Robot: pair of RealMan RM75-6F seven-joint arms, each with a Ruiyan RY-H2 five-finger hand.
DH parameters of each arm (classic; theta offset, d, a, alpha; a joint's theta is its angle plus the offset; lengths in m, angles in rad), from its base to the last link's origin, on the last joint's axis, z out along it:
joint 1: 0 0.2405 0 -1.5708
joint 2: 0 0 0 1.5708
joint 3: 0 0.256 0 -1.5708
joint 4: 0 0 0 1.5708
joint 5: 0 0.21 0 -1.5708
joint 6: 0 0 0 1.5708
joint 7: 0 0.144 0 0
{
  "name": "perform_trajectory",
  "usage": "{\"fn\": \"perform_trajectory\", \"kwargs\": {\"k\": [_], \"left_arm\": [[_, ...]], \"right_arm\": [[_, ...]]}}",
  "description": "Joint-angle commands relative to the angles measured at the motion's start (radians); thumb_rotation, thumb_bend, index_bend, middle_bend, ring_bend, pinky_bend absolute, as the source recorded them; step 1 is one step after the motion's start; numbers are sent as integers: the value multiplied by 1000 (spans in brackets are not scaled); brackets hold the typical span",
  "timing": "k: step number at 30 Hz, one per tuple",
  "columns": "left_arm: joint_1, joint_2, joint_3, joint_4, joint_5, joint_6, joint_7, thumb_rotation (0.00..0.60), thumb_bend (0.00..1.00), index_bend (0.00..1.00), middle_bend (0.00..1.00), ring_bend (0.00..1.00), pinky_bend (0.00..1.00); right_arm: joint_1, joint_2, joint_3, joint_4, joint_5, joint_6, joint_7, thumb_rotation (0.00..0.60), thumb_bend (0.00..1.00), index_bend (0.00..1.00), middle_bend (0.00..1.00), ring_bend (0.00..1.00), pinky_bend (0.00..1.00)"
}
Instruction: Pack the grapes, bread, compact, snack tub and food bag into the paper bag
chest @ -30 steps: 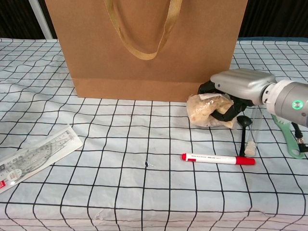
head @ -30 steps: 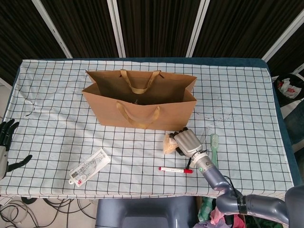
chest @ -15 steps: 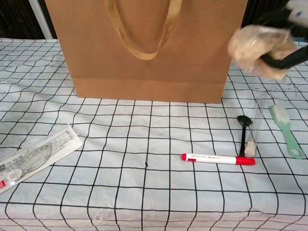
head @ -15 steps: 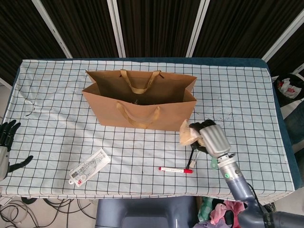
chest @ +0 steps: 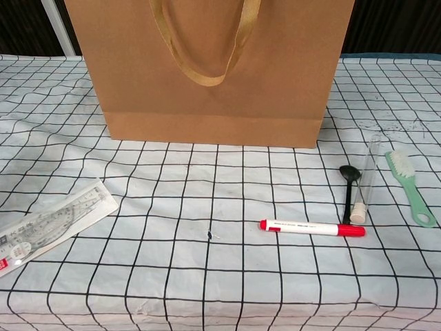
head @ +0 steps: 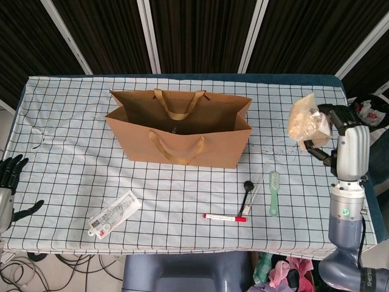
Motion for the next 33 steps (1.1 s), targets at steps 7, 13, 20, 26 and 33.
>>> {"fn": "perform_trajectory", "kwargs": {"k": [7,13,20,26,33], "left_arm": [[0,2,-4,0,-7,-1,-5,600,47,73,33,0,50],[1,6,-6,1,-12,-3,-15,600,47,72,33,0,50],[2,11,-8,2,-16,-4,-27,600,47,72,33,0,50],[3,13,-5,-1,-10,0,-33,600,47,72,33,0,50],[2,12,-5,-1,-13,-6,-28,600,46,71,32,0,50]], "right_arm": [[228,-69,96,94,134,-243,-15,600,408,419,401,435,313],[345,-178,99,185,186,-350,10,600,408,419,398,430,307],[415,-246,67,255,209,-418,-27,600,365,419,385,417,298],[438,-249,35,275,253,-493,-69,600,186,232,212,260,263],[435,-215,32,252,290,-524,-88,600,106,110,52,153,240]]}}
